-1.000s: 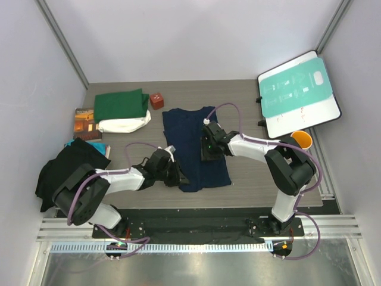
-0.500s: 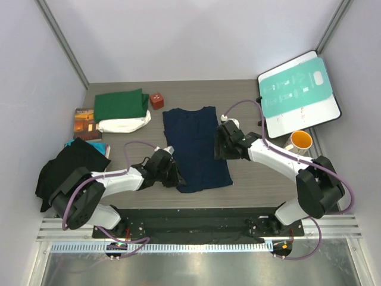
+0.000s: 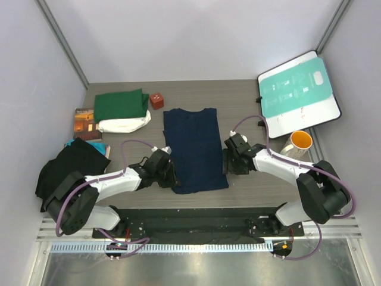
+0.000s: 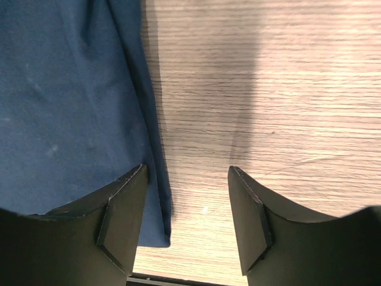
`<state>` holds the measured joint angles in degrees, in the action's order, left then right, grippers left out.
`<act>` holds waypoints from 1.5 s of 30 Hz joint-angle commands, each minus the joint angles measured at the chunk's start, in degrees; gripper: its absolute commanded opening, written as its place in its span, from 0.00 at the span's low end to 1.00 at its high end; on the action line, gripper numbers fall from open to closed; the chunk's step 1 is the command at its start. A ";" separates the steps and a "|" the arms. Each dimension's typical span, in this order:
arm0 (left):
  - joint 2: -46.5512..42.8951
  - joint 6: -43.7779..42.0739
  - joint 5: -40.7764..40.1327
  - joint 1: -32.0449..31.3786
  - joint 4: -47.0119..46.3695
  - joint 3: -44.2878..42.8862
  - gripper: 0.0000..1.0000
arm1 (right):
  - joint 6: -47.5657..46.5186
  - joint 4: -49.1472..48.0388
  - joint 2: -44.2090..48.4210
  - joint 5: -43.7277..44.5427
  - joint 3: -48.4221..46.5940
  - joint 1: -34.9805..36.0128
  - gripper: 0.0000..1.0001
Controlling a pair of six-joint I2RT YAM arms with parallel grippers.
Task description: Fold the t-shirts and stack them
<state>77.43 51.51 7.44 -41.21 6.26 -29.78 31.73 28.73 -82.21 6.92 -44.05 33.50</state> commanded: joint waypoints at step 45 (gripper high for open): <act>-5.88 -9.58 -9.90 2.62 25.90 -12.04 0.11 | 6.60 -7.64 11.82 -19.75 6.09 0.61 0.01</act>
<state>73.49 45.89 2.46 -40.60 24.29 -37.04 39.48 15.68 -72.25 -14.11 -33.36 34.44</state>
